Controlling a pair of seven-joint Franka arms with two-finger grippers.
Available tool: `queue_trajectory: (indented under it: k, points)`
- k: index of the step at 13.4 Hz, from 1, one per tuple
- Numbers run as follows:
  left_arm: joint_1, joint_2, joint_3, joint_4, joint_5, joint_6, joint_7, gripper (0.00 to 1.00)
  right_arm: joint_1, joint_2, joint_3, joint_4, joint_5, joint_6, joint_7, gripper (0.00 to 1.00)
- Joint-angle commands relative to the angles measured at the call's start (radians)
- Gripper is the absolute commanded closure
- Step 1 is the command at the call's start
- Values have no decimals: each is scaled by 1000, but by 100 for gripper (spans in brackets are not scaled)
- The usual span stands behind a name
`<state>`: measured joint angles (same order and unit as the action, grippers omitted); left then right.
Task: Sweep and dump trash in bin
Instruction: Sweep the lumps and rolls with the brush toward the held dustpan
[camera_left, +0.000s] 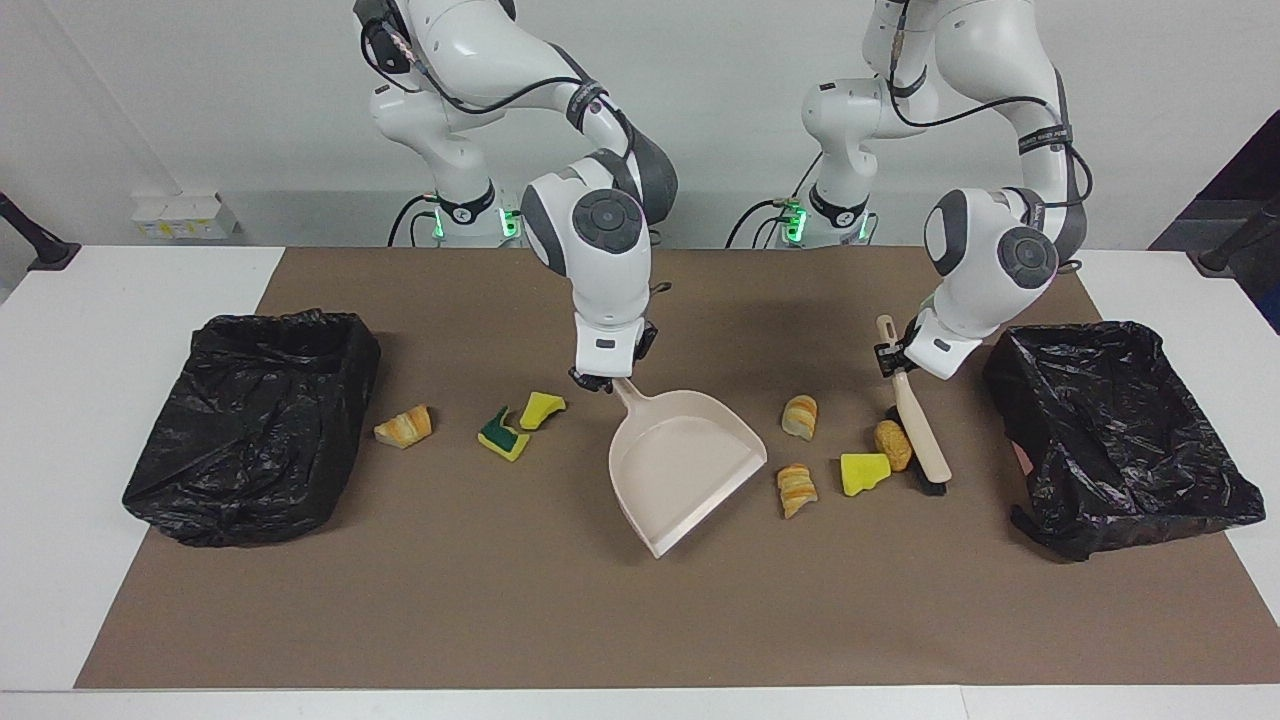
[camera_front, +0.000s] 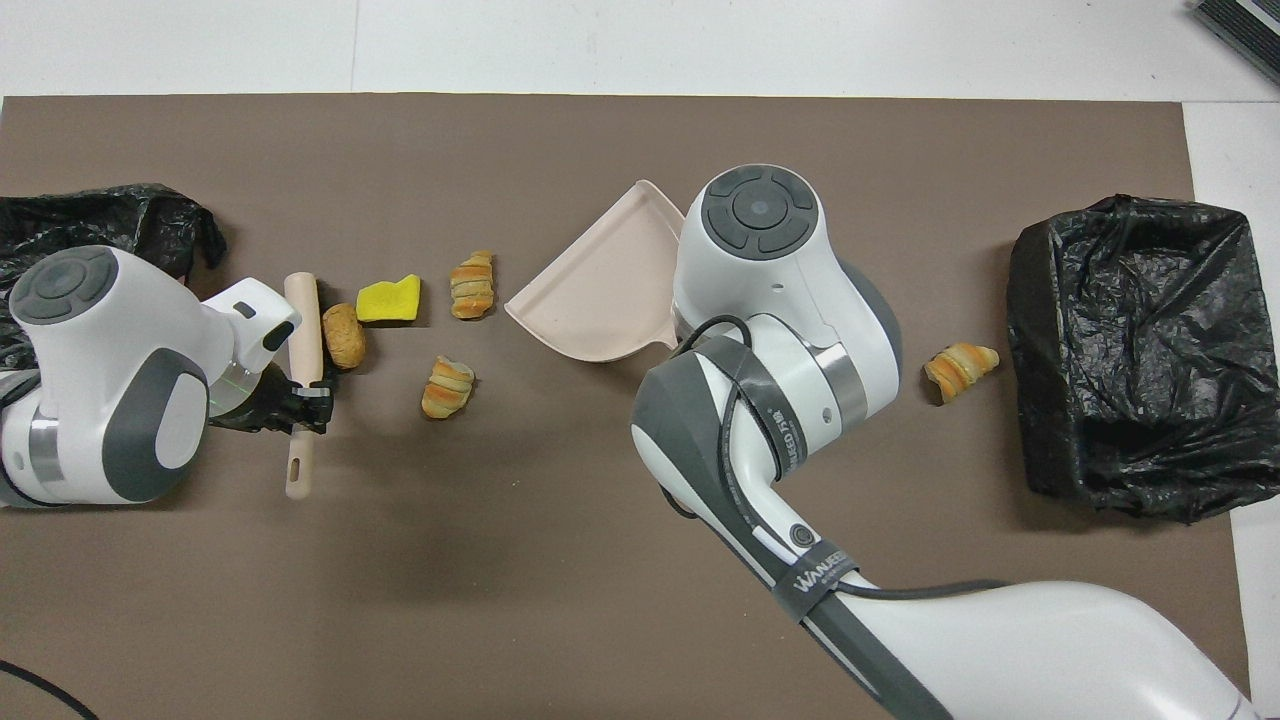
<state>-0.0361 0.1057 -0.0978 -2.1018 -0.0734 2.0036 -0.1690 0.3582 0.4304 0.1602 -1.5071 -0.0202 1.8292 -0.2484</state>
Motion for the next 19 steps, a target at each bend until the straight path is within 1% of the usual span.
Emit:
queue_trajectory:
  k: [1,2,3,4,5,7,8,9,11,14,15,16,18,19]
  points:
    - [-83,-26,9,-30,-48,18,-44,100,-31,-39,9,-54,3,13,-283,100]
    - [-97,-27,9,-30,-49,15,-47,100,-35,-39,7,-64,-7,18,-413,100]
    - [-113,-27,9,-29,-49,11,-47,100,-38,-41,5,-76,-10,19,-495,100]
    - [-117,-24,9,-20,-49,4,-44,100,-48,-53,4,-96,-20,25,-556,100]
    - [-126,-20,7,-4,-48,-2,-37,100,-50,-55,5,-111,-56,31,-609,100]
    - [-130,-20,10,31,-25,-6,-26,100,-33,-33,7,-114,-127,62,-641,100]
    - [-125,-15,9,45,16,3,-3,100,-19,-23,7,-111,-147,64,-641,100]
    - [-117,-15,10,39,26,15,2,100,-15,-21,7,-113,-156,62,-641,100]
    - [-100,-33,12,-6,27,23,-1,100,-15,-21,7,-113,-161,62,-641,100]
    - [-119,-108,7,-139,27,67,-24,100,-7,-19,7,-113,-162,61,-641,100]
    - [-142,-128,6,-176,26,96,-56,100,-7,-19,7,-113,-162,62,-638,100]
    - [-180,-138,6,-194,26,112,-96,100,-7,-19,7,-113,-162,62,-635,100]
    - [-246,-120,6,-201,20,154,-183,100,-7,-19,7,-111,-162,62,-632,100]
    - [-255,-109,4,-199,8,184,-196,100,-7,-19,7,-110,-162,62,-632,100]
